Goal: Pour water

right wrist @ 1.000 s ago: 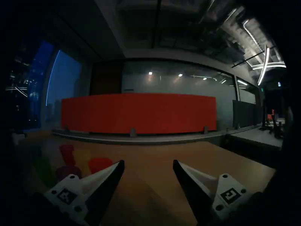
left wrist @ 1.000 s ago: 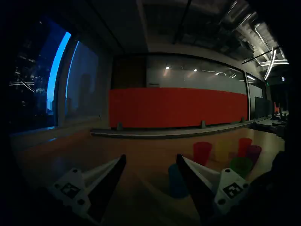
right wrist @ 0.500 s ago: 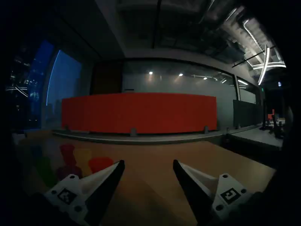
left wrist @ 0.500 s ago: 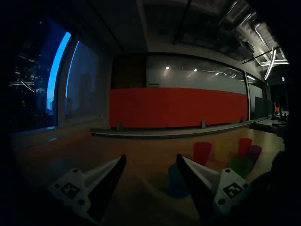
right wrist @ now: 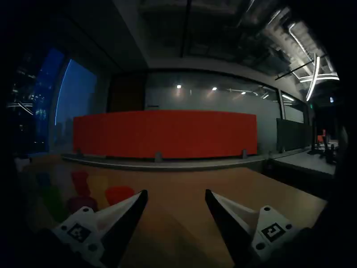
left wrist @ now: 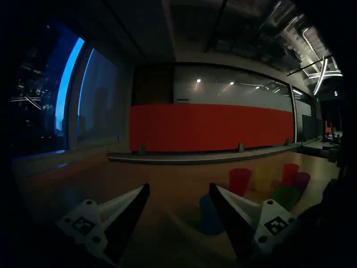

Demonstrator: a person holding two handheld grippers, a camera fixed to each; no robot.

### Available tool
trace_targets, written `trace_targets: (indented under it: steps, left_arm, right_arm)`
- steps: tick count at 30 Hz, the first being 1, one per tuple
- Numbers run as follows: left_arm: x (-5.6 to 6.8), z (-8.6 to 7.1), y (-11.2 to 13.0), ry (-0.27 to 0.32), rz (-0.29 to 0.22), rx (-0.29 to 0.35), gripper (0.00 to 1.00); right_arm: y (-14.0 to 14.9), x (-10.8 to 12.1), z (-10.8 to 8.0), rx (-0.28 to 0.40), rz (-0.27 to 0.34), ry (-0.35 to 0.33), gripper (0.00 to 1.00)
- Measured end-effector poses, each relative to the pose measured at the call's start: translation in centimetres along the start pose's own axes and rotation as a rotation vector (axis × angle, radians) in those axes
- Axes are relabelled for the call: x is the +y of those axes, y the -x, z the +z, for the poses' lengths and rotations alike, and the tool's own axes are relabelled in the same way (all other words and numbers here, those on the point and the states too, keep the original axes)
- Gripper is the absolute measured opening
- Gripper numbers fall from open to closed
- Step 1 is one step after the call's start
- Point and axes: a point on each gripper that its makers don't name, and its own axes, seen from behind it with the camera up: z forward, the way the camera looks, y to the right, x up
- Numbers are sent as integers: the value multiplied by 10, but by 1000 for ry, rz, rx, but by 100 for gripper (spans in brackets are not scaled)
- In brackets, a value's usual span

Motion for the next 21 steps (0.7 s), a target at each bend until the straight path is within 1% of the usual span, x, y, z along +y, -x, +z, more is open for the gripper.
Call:
trace_targets:
  steps: [21]
  left_arm:
    - [1,0,1,1,0,0,99]
  right_arm:
    - [1,0,0,0,0,0,99]
